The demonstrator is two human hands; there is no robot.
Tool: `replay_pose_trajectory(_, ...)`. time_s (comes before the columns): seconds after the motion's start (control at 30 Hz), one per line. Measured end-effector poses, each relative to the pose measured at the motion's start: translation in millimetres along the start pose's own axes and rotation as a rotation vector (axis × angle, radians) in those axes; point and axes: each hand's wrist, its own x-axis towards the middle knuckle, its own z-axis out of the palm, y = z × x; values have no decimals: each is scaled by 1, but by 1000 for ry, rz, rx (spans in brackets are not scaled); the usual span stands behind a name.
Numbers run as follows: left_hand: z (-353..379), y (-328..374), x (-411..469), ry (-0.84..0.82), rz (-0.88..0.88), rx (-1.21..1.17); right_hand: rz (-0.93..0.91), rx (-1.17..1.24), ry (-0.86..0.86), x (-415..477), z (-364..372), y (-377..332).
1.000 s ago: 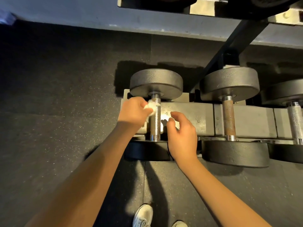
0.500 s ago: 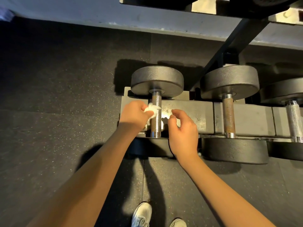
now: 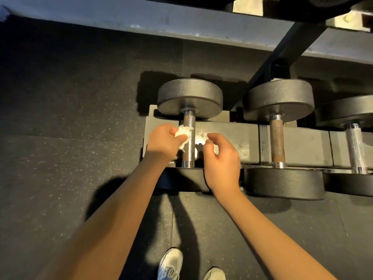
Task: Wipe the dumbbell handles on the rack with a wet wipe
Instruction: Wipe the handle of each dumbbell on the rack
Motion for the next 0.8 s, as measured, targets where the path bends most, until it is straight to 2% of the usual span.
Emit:
replay_pose_trajectory(0.17, -6, 4, 4, -151, 22, 178, -12, 1, 3, 1, 1, 1)
replay_pose_trajectory(0.3, -1, 19, 16, 104, 152, 70, -24, 5, -13, 0, -1, 0)
replay_pose_trajectory(0.37, 6, 24, 20, 173, 178, 27, -33, 2, -20, 0, -1, 0)
replay_pose_trajectory(0.47, 9, 20, 17, 140, 169, 63, -39, 5, -23, 0, -1, -1)
replay_pose_trajectory(0.63, 1, 2, -1, -89, 91, 161, -30, 13, -6, 0, -2, -4)
replay_pose_trajectory(0.8, 6, -3, 2, 74, 114, 1, -25, 22, -11, 0, -1, -2)
